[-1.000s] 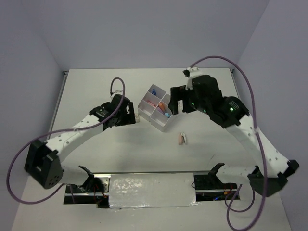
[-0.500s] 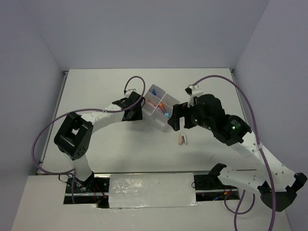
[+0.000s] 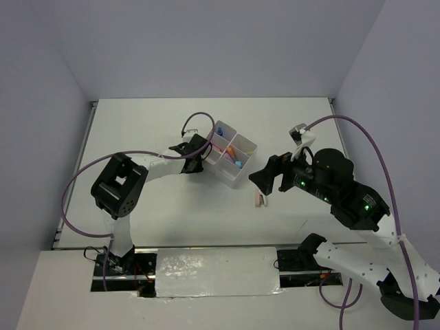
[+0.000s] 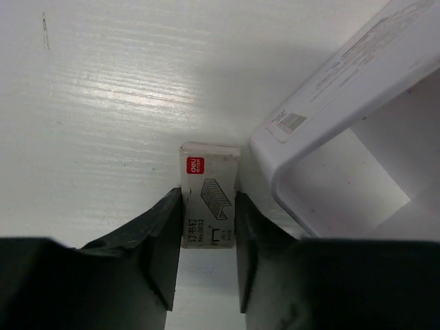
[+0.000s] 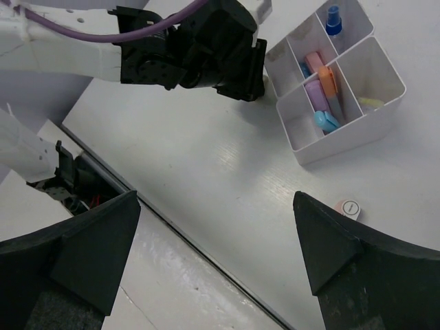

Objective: Sort the stationery into containers
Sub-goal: Pick up the stationery from the center of the board, then place the stationery in the storage box.

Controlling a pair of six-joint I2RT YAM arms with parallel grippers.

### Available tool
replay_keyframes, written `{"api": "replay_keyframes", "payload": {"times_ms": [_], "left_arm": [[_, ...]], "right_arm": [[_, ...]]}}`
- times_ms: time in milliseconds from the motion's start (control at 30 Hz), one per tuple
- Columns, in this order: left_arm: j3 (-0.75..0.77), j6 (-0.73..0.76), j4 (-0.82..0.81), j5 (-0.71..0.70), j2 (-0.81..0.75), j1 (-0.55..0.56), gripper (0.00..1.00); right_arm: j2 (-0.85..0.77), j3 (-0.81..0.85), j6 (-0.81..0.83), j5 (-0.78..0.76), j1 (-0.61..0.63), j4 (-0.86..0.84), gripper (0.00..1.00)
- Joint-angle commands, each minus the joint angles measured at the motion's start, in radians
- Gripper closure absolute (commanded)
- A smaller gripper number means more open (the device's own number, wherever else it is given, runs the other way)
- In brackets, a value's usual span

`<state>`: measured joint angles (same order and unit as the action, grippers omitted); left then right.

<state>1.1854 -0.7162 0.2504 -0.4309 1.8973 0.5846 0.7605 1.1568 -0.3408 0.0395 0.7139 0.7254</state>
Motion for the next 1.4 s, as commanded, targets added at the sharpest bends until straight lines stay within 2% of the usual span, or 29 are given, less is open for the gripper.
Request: {"api": "replay_keyframes", "payload": {"times_ms": [0, 33, 100, 133, 233, 267, 333, 367, 467, 500, 600, 767, 967, 1133, 1333, 1367], "left_arm": [[-0.012, -0.025, -0.017, -0.032, 0.022, -0.005, 0.61], [-0.038, -0.047, -0.016, -0.037, 0.005, -0.005, 0.75], [-0.069, -0.078, -0.005, -0.054, -0.026, -0.005, 0.84], [-0.101, -0.109, 0.003, -0.061, -0.068, -0.005, 0.93], [-0.151, -0.173, 0.044, -0.083, -0.165, -0.005, 1.0], [-0.173, -0.214, 0.061, -0.072, -0.246, -0.005, 1.0], [-0.182, -0.227, 0.053, -0.057, -0.276, -0.005, 1.0], [-0.191, -0.251, 0.043, -0.027, -0.338, -0.005, 1.0], [-0.281, -0.281, -0.092, 0.074, -0.468, -0.005, 1.0], [-0.3, -0.288, -0.187, 0.095, -0.498, -0.005, 1.0], [-0.296, -0.313, -0.279, 0.13, -0.552, -0.005, 1.0], [-0.261, -0.315, -0.359, 0.132, -0.526, -0.008, 0.96], [-0.273, -0.391, -0.51, 0.181, -0.46, -0.011, 0.9], [-0.24, -0.443, -0.511, 0.179, -0.389, -0.011, 0.89], [-0.244, -0.459, -0.516, 0.147, -0.353, -0.011, 0.76], [-0.241, -0.462, -0.517, 0.146, -0.343, -0.011, 0.71]], "right_arm": [[-0.012, 0.029, -0.003, 0.026, 0.007, -0.026, 0.0], [-0.012, 0.033, -0.003, 0.031, 0.009, -0.023, 0.0], [-0.015, 0.038, -0.006, 0.033, 0.007, -0.024, 0.0], [-0.015, 0.04, -0.004, 0.034, 0.007, -0.026, 0.0], [-0.026, 0.037, -0.003, 0.036, 0.007, -0.037, 0.0], [-0.026, 0.031, -0.003, 0.028, 0.007, -0.044, 0.0], [-0.026, 0.029, -0.003, 0.025, 0.006, -0.049, 0.0], [-0.024, 0.024, -0.003, 0.026, 0.007, -0.052, 0.0], [-0.02, 0.008, -0.012, 0.034, 0.007, -0.064, 0.0], [-0.018, 0.003, -0.012, 0.034, 0.007, -0.067, 0.0], [-0.01, -0.008, -0.017, 0.019, 0.009, -0.058, 0.0], [-0.013, -0.016, -0.021, 0.014, 0.007, -0.052, 0.0], [-0.02, -0.012, -0.014, 0.0, 0.007, -0.034, 0.0], [-0.029, -0.016, -0.006, -0.012, 0.009, -0.012, 0.0], [-0.041, -0.031, 0.003, -0.023, 0.009, -0.011, 0.0], [-0.04, -0.035, 0.003, -0.02, 0.006, -0.012, 0.0]]}}
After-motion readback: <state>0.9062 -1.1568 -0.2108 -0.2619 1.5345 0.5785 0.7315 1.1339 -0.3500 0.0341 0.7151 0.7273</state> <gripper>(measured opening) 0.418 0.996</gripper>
